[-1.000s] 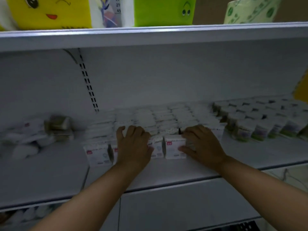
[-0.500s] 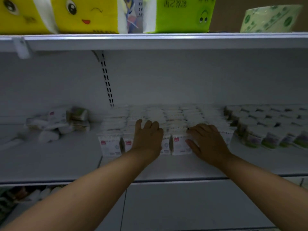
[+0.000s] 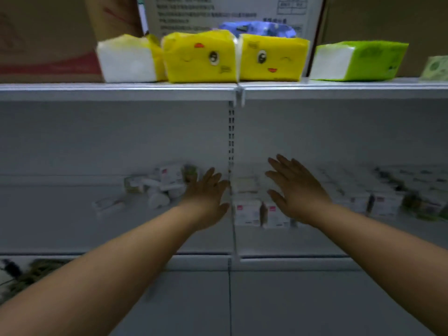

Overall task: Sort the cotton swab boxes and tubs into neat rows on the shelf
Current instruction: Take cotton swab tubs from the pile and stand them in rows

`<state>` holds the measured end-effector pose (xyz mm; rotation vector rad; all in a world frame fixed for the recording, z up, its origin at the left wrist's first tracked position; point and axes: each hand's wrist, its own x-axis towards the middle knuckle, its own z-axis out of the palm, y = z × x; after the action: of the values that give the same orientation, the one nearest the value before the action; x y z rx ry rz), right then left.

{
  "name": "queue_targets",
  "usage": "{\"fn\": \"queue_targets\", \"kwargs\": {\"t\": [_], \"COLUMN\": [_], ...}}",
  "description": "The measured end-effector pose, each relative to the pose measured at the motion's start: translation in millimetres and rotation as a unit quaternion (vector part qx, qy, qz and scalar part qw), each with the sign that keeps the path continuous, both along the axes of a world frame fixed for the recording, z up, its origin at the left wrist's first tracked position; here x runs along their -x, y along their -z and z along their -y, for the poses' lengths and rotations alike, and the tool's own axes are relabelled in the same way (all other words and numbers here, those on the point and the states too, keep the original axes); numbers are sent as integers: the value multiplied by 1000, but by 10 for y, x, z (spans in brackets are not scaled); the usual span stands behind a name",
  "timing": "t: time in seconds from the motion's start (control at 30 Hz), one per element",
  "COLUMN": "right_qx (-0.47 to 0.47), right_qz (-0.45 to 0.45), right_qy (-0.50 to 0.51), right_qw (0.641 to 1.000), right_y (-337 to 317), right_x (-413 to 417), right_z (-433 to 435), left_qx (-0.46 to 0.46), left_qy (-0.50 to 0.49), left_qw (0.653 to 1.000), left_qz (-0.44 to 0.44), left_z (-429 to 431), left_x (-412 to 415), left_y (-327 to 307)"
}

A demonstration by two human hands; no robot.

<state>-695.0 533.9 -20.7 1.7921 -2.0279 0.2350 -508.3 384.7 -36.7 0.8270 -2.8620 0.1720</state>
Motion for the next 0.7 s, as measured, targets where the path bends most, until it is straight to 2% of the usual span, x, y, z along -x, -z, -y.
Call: {"fn": "queue_targets", "kwargs": {"t": [0.1,0.23,0.37,0.47,0.53,0.6,0.7], "right_qx": [-29,-129,-196,-200,-186,-150,-42], "right_qz": [63,99,101,130,174,233,337], "right_qy": [-13,-41,-36,-26,-12,8,82], "right_qw": [998,986,975,971,967,961,937], "right_y": [52,338,639,772,845,941,1070], "right_x": [-628,-1288,-1612,-1729,-1787,-1858,-1979], "right_z": [479,841,1083,1302,1477,1684,2050], "left_qx": [-18,-76,-110,-118,-127,-155,-190], "left_qy": [-34,-89,-118,-119,-113,-117,-166], "left_qw": [999,990,984,985,985,975,929], "left_qz": [38,83,71,47,-5,-111,-271], "left_z": [342,676,908,1099,1240,1375,1625], "left_x": [-739,-1562,-2040,-2166,-2182,-2158,-2075], "left_y": [141,397,640,755,805,819,743]}}
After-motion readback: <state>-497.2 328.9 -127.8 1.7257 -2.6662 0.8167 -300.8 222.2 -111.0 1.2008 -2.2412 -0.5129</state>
